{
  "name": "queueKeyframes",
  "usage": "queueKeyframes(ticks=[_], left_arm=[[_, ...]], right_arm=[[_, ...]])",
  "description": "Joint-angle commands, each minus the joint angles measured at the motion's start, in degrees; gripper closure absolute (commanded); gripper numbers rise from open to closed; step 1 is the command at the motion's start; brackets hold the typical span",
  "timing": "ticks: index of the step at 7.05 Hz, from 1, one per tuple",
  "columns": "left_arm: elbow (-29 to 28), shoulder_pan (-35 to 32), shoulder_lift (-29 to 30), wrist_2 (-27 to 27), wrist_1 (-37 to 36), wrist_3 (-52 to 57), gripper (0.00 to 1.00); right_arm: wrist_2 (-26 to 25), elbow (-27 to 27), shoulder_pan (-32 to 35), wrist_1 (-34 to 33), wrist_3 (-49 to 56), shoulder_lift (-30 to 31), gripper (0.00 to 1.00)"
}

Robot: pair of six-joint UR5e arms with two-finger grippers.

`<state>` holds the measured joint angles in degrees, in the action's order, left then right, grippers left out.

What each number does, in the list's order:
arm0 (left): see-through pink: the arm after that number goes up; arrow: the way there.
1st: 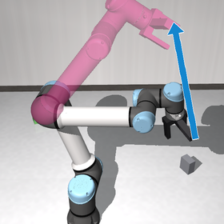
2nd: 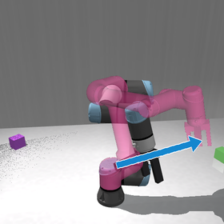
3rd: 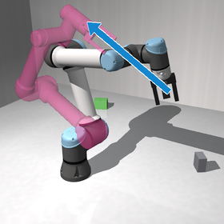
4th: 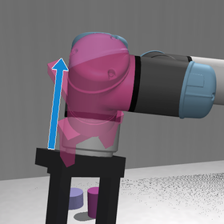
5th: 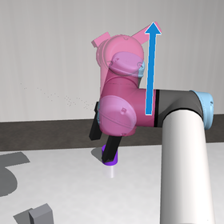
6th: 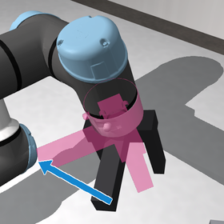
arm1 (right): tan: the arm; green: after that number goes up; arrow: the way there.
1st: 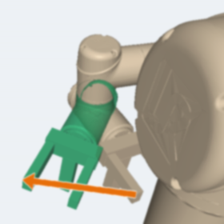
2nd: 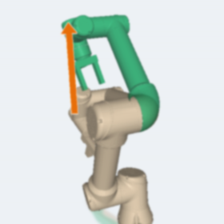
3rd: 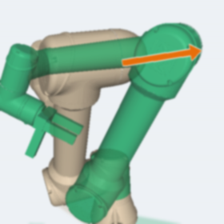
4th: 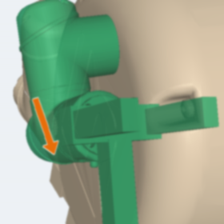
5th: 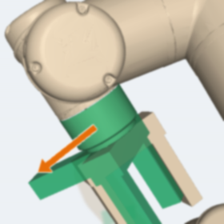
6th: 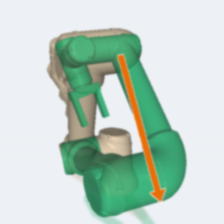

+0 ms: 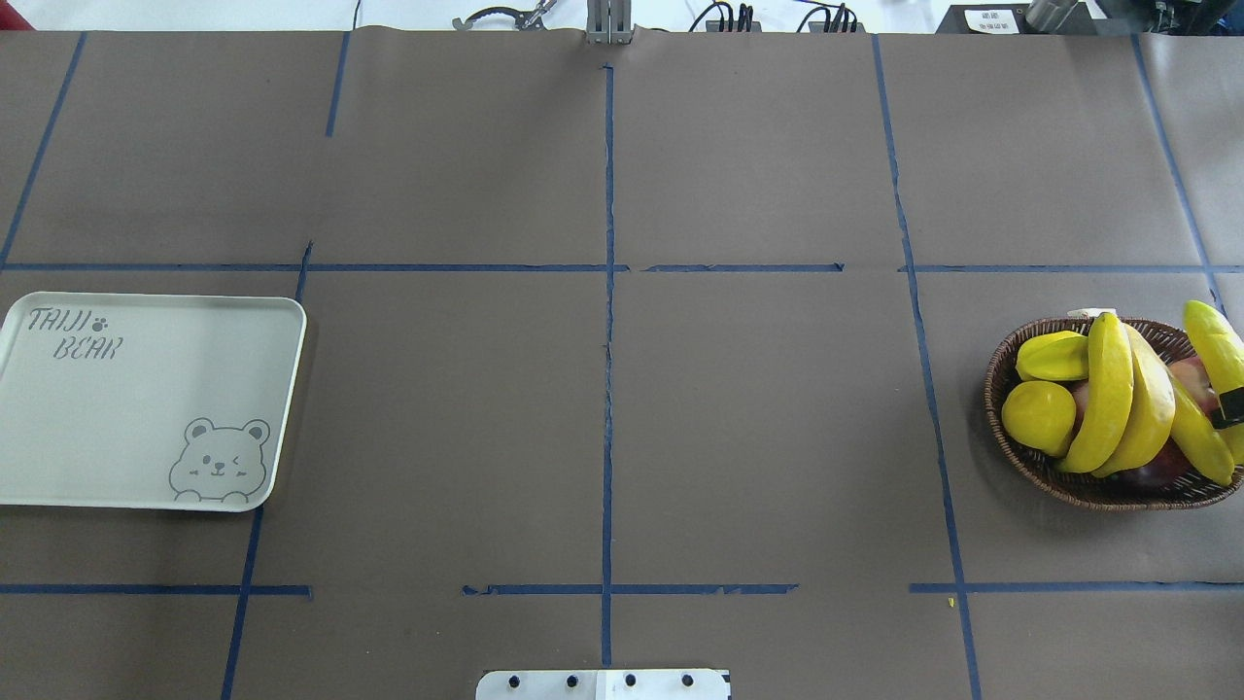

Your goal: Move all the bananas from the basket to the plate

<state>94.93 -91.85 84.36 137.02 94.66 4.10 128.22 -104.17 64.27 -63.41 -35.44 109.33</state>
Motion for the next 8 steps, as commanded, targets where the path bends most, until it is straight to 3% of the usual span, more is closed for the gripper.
queueKeyframes(ticks=[1, 2, 3, 7, 8], left_arm=[[0.17, 0.00, -0.07, 0.00, 0.00, 0.03, 0.00], [0.08, 0.00, -0.07, 0.00, 0.00, 0.03, 0.00], [0.08, 0.00, -0.07, 0.00, 0.09, 0.03, 0.00], [0.52, 0.00, 0.10, 0.00, 0.00, -0.32, 0.00], [0.61, 0.00, -0.07, 0.00, 0.00, -0.67, 0.00]], right_arm=[[0.10, 0.55, -0.11, -0.05, 0.02, 0.00, 0.53], [-0.08, 0.55, -0.02, 0.04, 0.10, 0.00, 0.80], [-0.08, 0.03, 0.24, 0.22, 0.10, 0.00, 0.95], [0.62, -6.11, 6.48, -1.62, 1.24, 4.47, 1.00], [0.71, -10.48, 7.18, -7.46, 3.68, 5.01, 1.00]])
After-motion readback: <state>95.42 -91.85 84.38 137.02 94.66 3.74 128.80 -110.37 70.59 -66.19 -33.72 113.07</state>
